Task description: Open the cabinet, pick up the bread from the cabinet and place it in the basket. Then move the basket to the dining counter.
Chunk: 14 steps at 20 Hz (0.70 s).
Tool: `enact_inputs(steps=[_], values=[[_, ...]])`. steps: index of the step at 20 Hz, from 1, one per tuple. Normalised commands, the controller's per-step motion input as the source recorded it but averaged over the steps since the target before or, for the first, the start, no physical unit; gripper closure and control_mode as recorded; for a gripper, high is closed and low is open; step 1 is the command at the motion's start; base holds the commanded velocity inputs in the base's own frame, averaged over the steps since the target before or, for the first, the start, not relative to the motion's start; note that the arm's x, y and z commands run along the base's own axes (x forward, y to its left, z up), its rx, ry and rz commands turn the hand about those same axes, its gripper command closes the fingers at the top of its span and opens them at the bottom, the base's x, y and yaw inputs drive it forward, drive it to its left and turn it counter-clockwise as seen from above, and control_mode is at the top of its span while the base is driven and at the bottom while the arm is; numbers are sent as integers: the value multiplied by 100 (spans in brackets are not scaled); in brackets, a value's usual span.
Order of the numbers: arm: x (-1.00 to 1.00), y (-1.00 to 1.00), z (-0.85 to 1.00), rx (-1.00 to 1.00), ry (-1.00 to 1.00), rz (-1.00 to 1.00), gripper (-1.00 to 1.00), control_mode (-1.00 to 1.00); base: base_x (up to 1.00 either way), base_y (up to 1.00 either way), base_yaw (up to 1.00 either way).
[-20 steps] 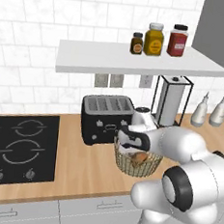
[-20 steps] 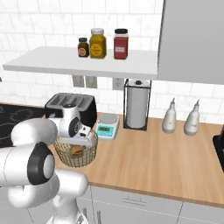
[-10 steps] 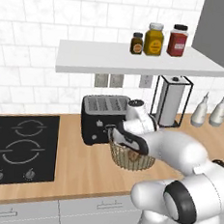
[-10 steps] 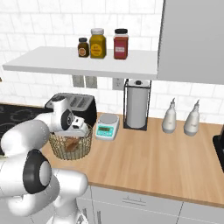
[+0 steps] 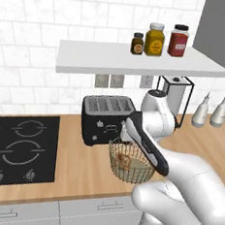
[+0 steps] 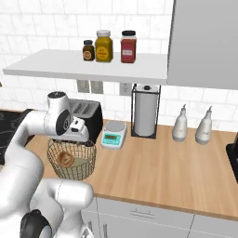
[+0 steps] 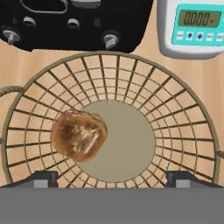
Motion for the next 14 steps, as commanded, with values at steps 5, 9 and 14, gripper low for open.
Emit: enact_inputs(steps=[5, 9, 14], values=[[-53, 80, 49, 1, 8, 20, -100, -100, 0, 0, 0], [-19, 95, -11, -9, 16, 28, -100, -100, 0, 0, 0], [17, 9, -59, -21, 17, 18, -100, -100, 0, 0, 0]])
